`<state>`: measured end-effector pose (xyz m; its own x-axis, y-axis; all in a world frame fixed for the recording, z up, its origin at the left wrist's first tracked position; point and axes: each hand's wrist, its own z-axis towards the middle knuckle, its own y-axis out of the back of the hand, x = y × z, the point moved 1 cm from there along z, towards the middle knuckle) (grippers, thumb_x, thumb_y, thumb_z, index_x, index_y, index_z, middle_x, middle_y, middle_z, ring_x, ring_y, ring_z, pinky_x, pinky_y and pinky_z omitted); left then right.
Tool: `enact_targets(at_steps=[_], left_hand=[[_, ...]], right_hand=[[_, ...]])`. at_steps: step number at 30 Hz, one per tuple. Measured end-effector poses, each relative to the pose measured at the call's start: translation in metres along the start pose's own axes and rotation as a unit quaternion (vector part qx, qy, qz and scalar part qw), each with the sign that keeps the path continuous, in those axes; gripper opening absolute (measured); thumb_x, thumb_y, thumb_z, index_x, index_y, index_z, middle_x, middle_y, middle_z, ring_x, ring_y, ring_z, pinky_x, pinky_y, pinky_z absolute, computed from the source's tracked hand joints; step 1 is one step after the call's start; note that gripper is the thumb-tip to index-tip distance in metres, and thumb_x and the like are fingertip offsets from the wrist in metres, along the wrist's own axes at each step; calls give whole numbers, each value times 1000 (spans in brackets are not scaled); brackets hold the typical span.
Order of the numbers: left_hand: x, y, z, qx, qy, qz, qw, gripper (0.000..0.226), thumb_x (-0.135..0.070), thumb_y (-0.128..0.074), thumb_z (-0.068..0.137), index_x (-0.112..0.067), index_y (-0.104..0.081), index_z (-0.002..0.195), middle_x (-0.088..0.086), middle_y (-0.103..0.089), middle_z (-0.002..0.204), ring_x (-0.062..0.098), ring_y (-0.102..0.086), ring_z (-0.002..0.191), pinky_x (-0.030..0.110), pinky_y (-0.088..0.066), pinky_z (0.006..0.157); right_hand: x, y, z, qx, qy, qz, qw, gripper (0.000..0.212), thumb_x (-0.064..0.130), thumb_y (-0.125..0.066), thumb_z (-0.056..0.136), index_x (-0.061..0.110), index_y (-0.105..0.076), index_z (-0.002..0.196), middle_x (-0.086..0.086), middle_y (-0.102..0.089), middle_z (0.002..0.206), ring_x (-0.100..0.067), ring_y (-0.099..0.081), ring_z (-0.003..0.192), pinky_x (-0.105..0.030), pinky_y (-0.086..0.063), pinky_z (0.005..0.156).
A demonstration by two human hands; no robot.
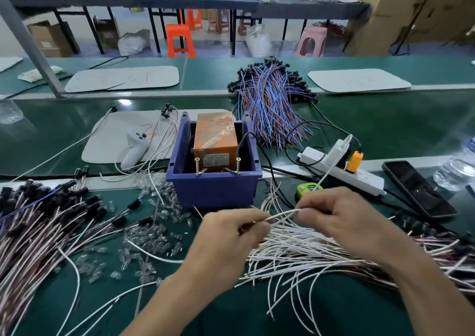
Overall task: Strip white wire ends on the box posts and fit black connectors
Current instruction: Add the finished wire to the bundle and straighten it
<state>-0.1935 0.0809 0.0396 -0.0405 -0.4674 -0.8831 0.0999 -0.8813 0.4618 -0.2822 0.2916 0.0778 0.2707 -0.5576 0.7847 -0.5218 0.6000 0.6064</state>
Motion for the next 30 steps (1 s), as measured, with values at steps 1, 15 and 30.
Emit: enact_targets(at_steps=[1, 15, 30], left_hand=[[2, 4, 0, -6, 3, -9, 1000, 29, -28, -73, 95, -56, -75, 87, -17, -73, 75, 5, -64, 65, 23, -52, 60], [-8, -61, 32, 68, -57, 74, 993, 20, -38, -76, 92, -51, -69, 104, -37, -68, 76, -10, -64, 69, 9, -45, 60], [18, -109, 49, 43, -111, 163, 979, 10, -32, -79, 88, -34, -82, 98, -33, -65, 89, -7, -62, 90, 23, -54, 80]], right_hand=[[-3, 8, -5, -4, -5, 16, 1000, 13, 22, -71, 95, 20, -75, 82, 6, -45, 57, -11, -36, 55, -25, -30, 52], [-97, 109, -100, -222, -170, -183, 942, 38, 21, -89, 78, 55, -75, 67, 26, -72, 69, -1, -67, 65, -17, -51, 64], [-158, 83, -113, -354, -108, -282, 885, 24, -4, -73, 83, 18, -84, 87, 5, -76, 93, -17, -57, 100, -28, -33, 99]])
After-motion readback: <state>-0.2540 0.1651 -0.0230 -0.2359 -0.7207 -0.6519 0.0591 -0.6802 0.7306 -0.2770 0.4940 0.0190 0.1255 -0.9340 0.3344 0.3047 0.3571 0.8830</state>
